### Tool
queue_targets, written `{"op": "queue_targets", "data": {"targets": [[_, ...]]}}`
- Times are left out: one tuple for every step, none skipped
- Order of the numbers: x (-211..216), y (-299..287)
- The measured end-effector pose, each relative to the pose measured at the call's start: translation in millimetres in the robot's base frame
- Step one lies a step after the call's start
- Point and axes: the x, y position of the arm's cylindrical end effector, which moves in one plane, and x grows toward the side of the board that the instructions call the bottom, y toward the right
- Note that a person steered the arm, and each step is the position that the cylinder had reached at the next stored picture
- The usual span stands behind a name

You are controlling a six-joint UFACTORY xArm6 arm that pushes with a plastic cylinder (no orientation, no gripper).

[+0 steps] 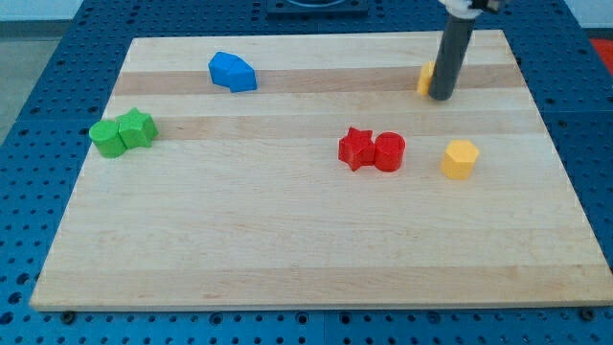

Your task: Push the yellow heart to the top left of the board

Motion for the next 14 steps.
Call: {"op": "queue_targets", "data": {"targets": [[-41.7, -1.9], [-73.7, 5.1], [-99.6, -3.0], [-100.1, -46.5], [-98.9, -92.7], [-82.0, -120.7], [-48.4, -120.9], [-31.0, -130.0], [-29.9, -161.3], [-37.6, -191.7], [-63.0, -206.3], [-89.3, -226.8], [-107.2, -253.2], [-121.4, -265.1]]}}
